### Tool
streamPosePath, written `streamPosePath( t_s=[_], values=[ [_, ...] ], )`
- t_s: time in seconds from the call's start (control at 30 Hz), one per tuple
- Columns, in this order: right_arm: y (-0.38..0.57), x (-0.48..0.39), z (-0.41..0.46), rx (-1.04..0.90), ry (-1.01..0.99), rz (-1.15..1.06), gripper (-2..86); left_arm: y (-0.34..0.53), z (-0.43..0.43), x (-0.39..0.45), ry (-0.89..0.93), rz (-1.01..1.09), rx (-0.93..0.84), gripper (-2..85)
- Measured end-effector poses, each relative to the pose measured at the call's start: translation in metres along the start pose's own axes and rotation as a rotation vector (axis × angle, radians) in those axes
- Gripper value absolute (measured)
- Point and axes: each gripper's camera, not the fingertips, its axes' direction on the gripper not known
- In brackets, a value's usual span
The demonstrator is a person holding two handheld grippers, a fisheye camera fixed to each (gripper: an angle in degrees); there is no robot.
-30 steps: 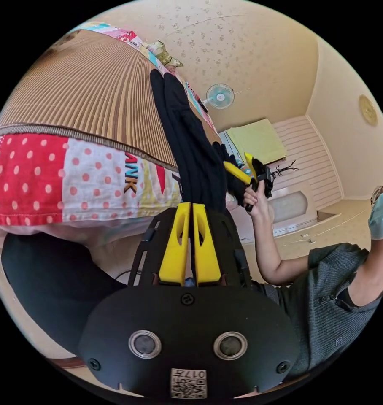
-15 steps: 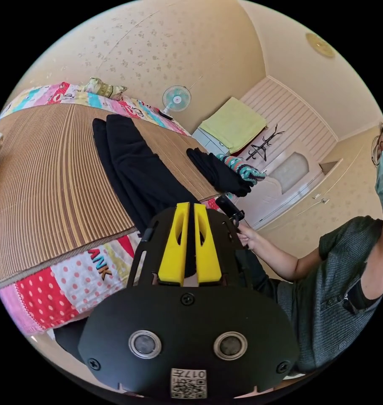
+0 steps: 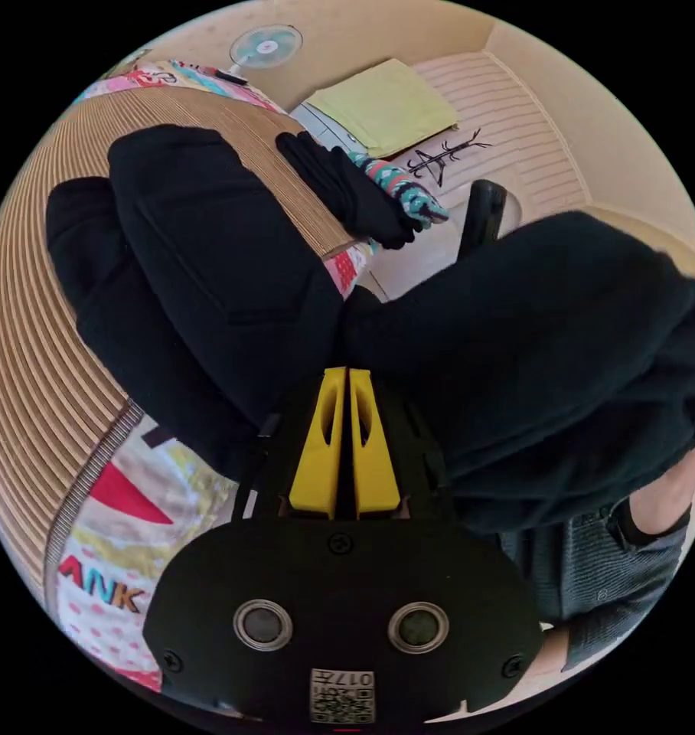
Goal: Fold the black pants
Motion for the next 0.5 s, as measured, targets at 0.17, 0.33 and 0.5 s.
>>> streamPosePath(
  t_s=[0.17, 0.33, 0.5],
  values=[
    [-0.022, -0.02, -0.075, 0.269, 0.504, -0.015, 14.9, 0.08, -0.049, -0.024, -0.085, -0.288, 0.422, 1.2],
    [-0.019, -0.059, -0.065, 0.239, 1.162, 0.055, 23.6, 0.143, -0.092, -0.032, -0.03, -0.352, 0.739, 17.2],
    [-0.003, -0.019, -0.092, 0.132, 1.274, 0.245, 25.9, 0.101, -0.097, -0.049, -0.15, -0.359, 0.642, 23.9]
  ],
)
